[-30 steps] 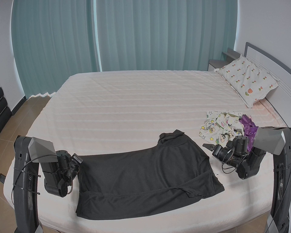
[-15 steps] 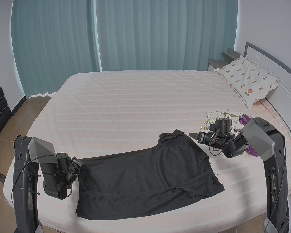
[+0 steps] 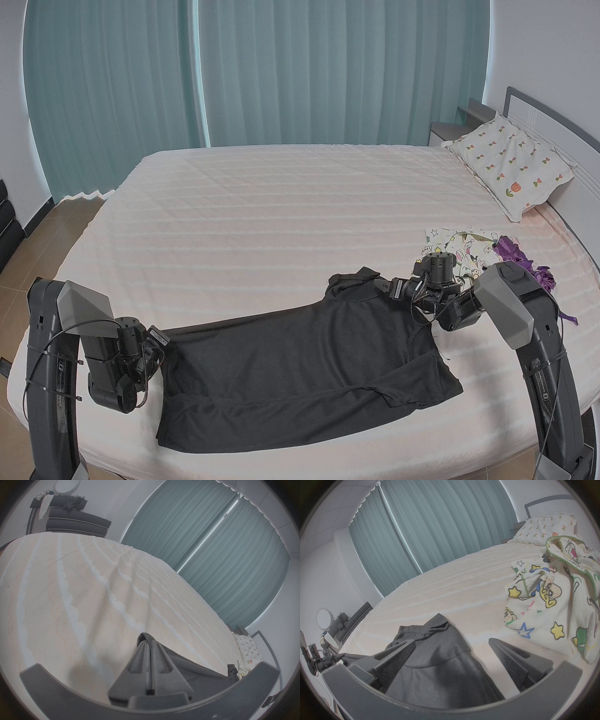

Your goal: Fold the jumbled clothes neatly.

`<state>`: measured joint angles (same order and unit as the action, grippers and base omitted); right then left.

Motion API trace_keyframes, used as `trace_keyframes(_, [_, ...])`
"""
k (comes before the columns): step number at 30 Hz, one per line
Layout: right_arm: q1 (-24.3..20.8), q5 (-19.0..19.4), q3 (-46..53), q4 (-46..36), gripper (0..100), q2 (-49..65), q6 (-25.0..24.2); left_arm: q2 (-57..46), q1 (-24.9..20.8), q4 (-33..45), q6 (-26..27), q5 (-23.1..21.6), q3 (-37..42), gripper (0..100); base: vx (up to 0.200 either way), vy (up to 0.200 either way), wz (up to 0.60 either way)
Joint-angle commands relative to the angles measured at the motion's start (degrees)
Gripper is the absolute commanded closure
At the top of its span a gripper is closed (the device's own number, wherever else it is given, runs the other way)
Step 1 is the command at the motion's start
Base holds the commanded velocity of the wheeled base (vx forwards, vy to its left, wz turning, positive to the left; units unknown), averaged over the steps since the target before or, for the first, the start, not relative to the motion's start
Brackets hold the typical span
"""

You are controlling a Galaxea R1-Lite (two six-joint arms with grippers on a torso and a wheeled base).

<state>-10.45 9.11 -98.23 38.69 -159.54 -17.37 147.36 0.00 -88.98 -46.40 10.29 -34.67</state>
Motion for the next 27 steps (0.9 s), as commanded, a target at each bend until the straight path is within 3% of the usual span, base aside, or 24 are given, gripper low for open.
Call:
trace_keyframes(1, [-0.71,-0.23,-1.96,-0.55,100,-2.44,-0.12,-0.06,0.00,-0.93,-0.01,-0.01,0.04,100,0.000,0.000,0.00])
trace_keyframes(7, [-1.51,-0.23,-1.70,-0.99,100,-1.74,-3.90,0.03,0.00,-0.93,0.08,-0.01,0.04,100,0.000,0.000,0.00])
trace_keyframes(14, [-0.89,-0.84,-1.26,-0.55,100,-0.60,-4.60,-0.06,0.00,-0.93,0.08,-0.01,-0.05,100,0.000,0.000,0.00])
trace_keyframes(19, [-0.36,-3.75,-0.73,-0.37,100,0.63,-6.27,-0.49,0.09,-1.02,0.17,0.43,-0.13,100,0.000,0.000,0.00])
trace_keyframes(27, [0.16,-4.10,1.64,0.51,100,3.09,-7.77,-2.25,0.44,-1.02,0.17,0.61,-0.05,100,0.000,0.000,0.00])
